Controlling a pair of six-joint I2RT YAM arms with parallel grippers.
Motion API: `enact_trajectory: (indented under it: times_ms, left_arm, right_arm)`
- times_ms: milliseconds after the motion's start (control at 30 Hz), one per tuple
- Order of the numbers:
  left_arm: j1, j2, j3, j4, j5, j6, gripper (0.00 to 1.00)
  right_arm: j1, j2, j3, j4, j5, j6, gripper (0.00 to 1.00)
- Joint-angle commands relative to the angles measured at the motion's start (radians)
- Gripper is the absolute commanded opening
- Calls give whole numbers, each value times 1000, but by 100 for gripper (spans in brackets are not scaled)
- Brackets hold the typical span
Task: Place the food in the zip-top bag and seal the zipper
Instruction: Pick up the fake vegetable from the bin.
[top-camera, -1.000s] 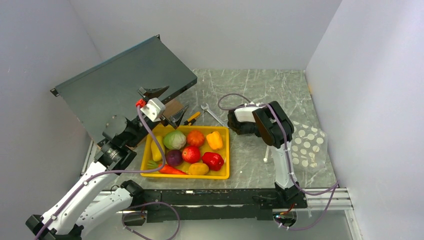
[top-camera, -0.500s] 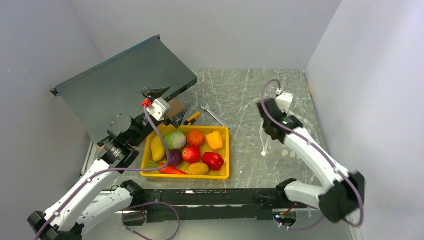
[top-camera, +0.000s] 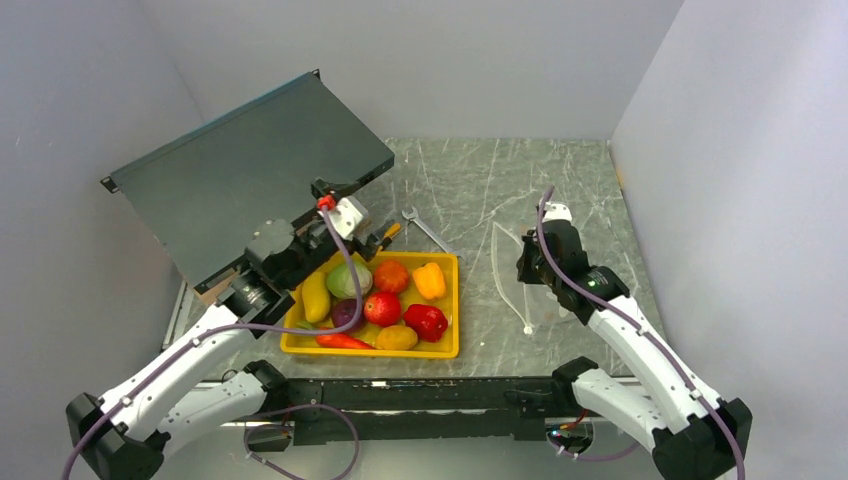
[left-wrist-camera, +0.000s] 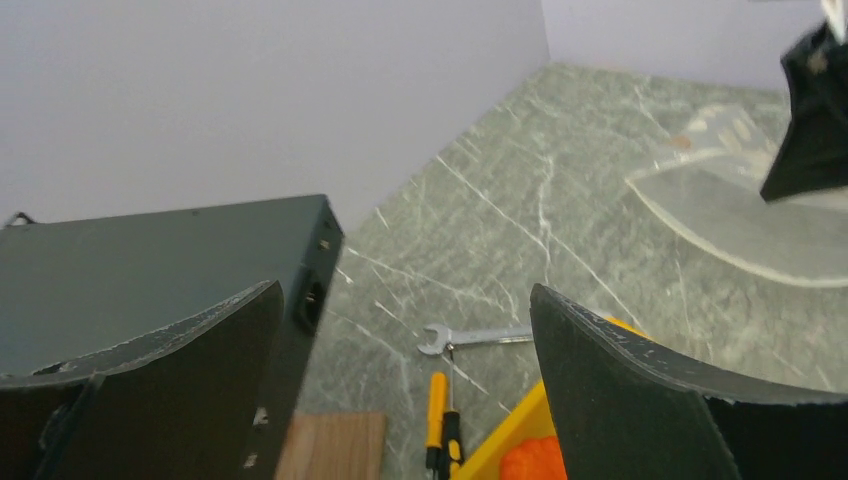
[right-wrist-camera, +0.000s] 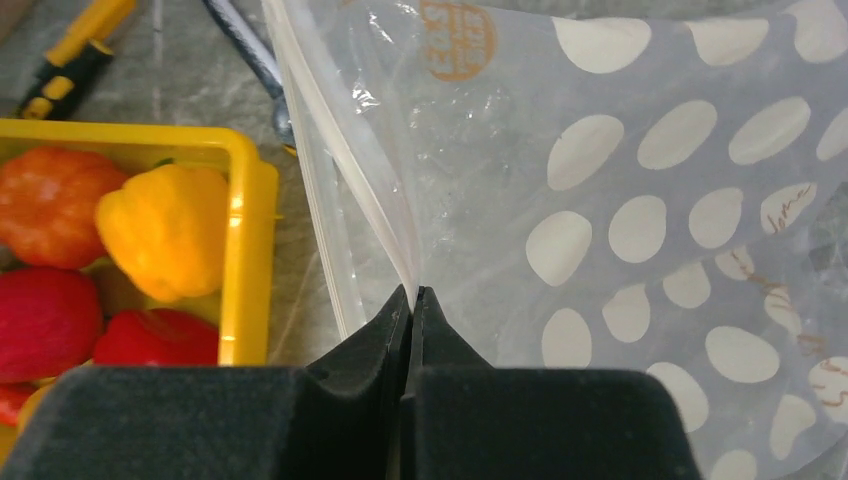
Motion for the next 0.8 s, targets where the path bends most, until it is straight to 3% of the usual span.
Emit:
enact_trajectory:
  times_ms: [0,133,267,400,600,767]
  left_arm:
    - [-112,51,47,-82,-100,79,97]
    - [-210,110,53,-110,-273,49,96]
    - [-221,130,163,-303,-207,-290,98]
    - [-305,107,140,-313,-238,-553,92]
    - [-485,148,40,-359,-527,-828,92]
    - [-590,347,160,-590,-736,-951,90]
  right_arm:
    - [0,-59,-10,64,-70,-7,0]
    - [6,-80,-50,86,-108,6,0]
    - [6,-116,-96,129,-153,27,0]
    - [5,-162,-144,164,-169,34,0]
    - [6,-209,-199,220,-188,34,0]
    - [6,-240,-287,317,-230,43,0]
